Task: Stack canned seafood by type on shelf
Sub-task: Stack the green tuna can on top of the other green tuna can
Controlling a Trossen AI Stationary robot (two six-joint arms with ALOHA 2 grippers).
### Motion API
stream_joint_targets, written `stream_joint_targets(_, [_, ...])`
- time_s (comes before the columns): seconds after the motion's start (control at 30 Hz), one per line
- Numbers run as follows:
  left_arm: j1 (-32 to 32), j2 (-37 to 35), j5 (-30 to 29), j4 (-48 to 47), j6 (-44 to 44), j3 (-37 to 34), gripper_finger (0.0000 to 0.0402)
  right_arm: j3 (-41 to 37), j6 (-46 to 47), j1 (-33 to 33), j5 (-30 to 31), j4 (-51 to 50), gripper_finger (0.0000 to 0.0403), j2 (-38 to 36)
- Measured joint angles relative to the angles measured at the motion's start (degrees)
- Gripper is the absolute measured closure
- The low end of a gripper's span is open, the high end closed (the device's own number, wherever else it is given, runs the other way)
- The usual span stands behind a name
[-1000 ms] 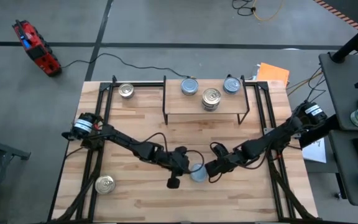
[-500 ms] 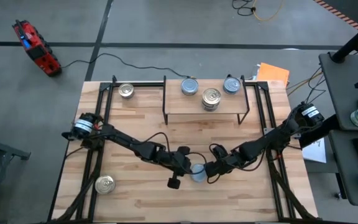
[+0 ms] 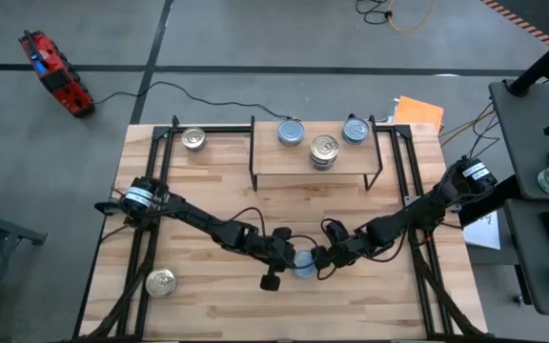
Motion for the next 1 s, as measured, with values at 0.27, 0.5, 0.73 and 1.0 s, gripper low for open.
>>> stream_joint_targets(0.27, [0.0, 0.0, 0.0, -0.9, -1.5, -0.1, 0.0401, 0.0, 0.0, 0.0, 1.1, 0.6, 0.0126, 0.0])
stream_joint_targets(0.5, [0.0, -0.1, 0.1, 0.3, -4.4, -1.3, 0.0401, 0.0, -2.3, 0.0, 1.3, 0.8, 0.0117, 0.0])
stream_joint_targets(0.73, [0.0, -0.2, 0.1, 0.7, -5.7, -1.8, 0.0401, -0.2, -4.2, 0.2, 1.3, 1.1, 0.0110, 0.0])
stream_joint_targets(1.0, [0.0, -0.2, 0.1, 4.9, -8.8, -4.2, 0.0401, -0.7, -4.9, 1.2, 1.3, 1.3, 0.0109, 0.0])
